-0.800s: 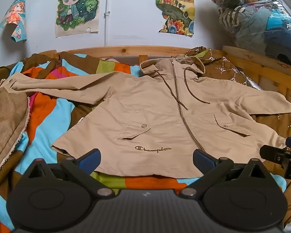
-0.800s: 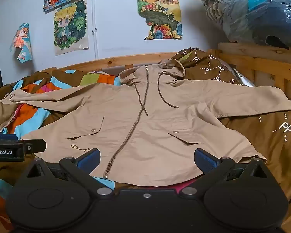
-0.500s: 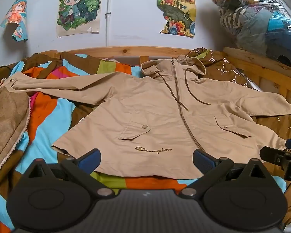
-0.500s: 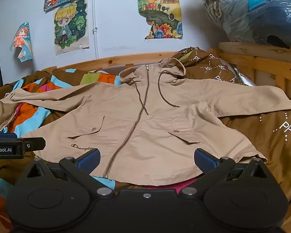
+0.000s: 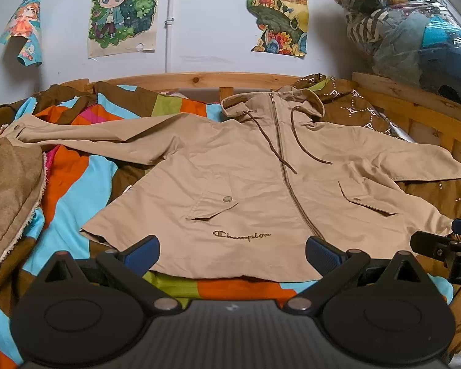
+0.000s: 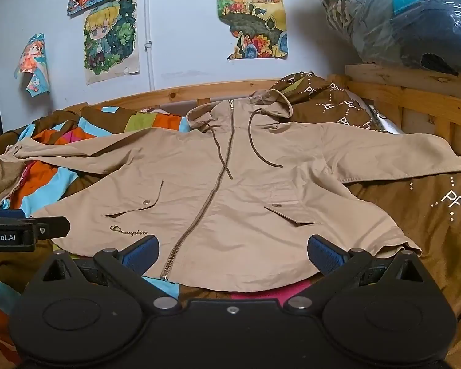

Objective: Fold large clothes

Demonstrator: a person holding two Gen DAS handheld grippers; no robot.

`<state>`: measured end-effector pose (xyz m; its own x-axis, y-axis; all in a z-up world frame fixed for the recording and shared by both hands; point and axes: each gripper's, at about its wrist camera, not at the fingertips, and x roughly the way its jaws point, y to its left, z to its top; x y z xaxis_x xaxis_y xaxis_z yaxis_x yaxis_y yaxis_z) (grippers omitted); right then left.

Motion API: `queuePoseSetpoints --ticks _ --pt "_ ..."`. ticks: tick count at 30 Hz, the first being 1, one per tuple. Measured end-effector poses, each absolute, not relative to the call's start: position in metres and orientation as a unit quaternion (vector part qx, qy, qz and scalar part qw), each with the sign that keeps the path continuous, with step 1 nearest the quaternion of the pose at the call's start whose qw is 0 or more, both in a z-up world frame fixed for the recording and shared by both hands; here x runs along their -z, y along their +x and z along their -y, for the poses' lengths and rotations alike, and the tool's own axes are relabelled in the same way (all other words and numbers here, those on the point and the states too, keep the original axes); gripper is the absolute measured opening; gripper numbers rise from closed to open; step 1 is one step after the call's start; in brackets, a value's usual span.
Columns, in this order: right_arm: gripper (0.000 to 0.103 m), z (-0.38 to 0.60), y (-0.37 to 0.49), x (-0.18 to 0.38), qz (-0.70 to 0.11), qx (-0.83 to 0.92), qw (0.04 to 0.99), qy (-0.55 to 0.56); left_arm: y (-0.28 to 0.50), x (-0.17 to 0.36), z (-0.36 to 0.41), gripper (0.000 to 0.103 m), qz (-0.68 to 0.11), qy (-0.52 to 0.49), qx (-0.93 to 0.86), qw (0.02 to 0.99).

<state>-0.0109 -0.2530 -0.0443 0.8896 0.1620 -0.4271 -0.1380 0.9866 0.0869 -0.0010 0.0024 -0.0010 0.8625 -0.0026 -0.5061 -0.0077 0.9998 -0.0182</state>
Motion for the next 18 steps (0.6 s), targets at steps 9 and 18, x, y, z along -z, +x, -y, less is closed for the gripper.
queuePoseSetpoints --ticks 9,18 --pt "0.102 0.2523 -0.0075 0.0444 -0.222 -0.077 0.971 0.027 -0.0006 0.0005 -0.0017 0.102 -0.262 -0.008 -0.001 0.965" --pt "0.102 0.2523 -0.0075 0.0441 -0.223 -0.077 0.971 0.026 -0.0009 0.0 -0.0006 0.102 -0.26 -0.006 -0.001 0.966"
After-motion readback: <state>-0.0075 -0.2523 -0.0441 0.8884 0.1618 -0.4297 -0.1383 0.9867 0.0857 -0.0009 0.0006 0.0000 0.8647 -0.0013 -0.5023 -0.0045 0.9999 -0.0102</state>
